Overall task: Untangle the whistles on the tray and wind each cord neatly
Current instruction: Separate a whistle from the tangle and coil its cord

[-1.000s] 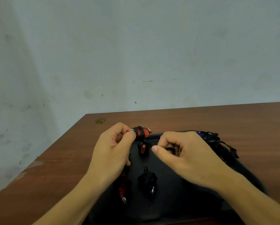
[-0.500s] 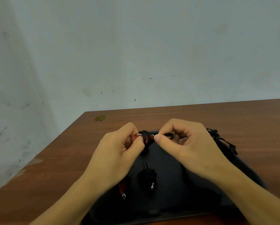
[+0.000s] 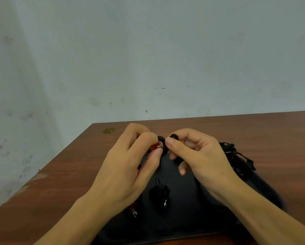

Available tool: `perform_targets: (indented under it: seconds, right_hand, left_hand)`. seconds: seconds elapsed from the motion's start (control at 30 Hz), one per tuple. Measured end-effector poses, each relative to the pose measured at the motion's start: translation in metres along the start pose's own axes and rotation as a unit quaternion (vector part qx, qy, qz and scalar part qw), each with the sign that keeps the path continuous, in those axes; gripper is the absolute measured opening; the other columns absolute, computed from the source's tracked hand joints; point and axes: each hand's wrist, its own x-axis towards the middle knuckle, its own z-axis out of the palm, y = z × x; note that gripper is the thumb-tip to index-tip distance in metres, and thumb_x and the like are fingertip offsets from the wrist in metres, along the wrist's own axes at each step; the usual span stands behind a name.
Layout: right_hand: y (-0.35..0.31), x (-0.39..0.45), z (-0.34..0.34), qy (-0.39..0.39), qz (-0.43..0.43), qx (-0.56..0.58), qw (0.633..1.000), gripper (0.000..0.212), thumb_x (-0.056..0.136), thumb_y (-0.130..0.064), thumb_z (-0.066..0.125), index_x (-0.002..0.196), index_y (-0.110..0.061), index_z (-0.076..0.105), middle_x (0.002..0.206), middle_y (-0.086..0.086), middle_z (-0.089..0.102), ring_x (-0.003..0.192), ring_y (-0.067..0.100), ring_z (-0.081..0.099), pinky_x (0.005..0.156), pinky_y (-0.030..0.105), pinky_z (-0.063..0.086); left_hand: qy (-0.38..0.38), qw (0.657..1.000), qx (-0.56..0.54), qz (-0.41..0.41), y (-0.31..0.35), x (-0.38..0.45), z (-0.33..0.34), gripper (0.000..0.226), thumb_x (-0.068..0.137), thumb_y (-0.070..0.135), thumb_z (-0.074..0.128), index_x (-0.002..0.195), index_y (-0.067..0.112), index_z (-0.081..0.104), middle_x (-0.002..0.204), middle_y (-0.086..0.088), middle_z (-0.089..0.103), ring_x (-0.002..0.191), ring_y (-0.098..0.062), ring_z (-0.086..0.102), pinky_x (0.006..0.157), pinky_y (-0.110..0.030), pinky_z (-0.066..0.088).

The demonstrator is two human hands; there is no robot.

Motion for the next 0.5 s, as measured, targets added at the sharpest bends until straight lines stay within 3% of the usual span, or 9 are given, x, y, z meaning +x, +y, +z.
perform_targets:
  seconds: [0.07, 0.17, 0.27, 0.4, 0.5]
  right_hand:
    - [0.000, -0.002, 0.005, -0.021, 0.022, 0.053, 0.998, 0.013, 0.077, -0.026, 0.071, 0.083, -0.016, 0.076, 0.074, 0.000, 0.072, 0.065, 0.006, 0.063, 0.043, 0.020, 0.046]
    - [0.000, -0.003, 0.010, -0.037, 0.047, 0.105, 0.993, 0.017, 0.075, -0.025, 0.070, 0.085, -0.014, 0.077, 0.077, 0.004, 0.070, 0.065, 0.007, 0.061, 0.044, 0.019, 0.046]
    - [-0.003, -0.003, 0.010, -0.032, 0.053, 0.092, 0.994, 0.021, 0.073, -0.028, 0.071, 0.085, -0.011, 0.077, 0.078, 0.005, 0.070, 0.064, 0.006, 0.060, 0.044, 0.019, 0.045]
    - [-0.003, -0.001, 0.007, -0.003, 0.070, 0.026, 0.997, 0.018, 0.071, -0.036, 0.072, 0.066, -0.018, 0.070, 0.057, -0.004, 0.057, 0.052, 0.005, 0.050, 0.043, 0.019, 0.039]
    - [-0.002, -0.001, 0.006, -0.013, 0.111, 0.069, 0.991, 0.025, 0.065, -0.039, 0.073, 0.058, -0.018, 0.062, 0.055, -0.003, 0.047, 0.051, 0.007, 0.044, 0.044, 0.019, 0.036]
  left_hand:
    - [0.007, 0.998, -0.067, -0.019, 0.005, -0.001, 0.000, 0.012, 0.100, 0.031, 0.045, 0.109, 0.028, 0.052, 0.102, 0.007, 0.054, 0.087, -0.016, 0.060, 0.069, -0.034, 0.049]
    - [-0.006, 0.991, -0.128, -0.046, 0.013, -0.002, 0.002, 0.013, 0.100, 0.042, 0.038, 0.106, 0.053, 0.038, 0.085, 0.005, 0.058, 0.061, -0.020, 0.060, 0.054, -0.043, 0.049]
    - [-0.009, 0.986, -0.154, -0.057, 0.015, -0.002, 0.004, 0.011, 0.098, 0.043, 0.039, 0.104, 0.051, 0.034, 0.083, 0.001, 0.057, 0.048, -0.017, 0.052, 0.045, -0.041, 0.045]
    - [-0.059, 0.983, -0.162, -0.064, 0.014, -0.007, 0.006, 0.017, 0.097, 0.045, 0.042, 0.109, 0.053, 0.033, 0.079, -0.002, 0.061, 0.057, -0.023, 0.058, 0.054, -0.045, 0.046]
    - [-0.098, 0.979, -0.163, -0.072, 0.016, -0.009, 0.007, 0.019, 0.095, 0.046, 0.041, 0.110, 0.053, 0.031, 0.081, 0.000, 0.063, 0.053, -0.017, 0.055, 0.049, -0.035, 0.045]
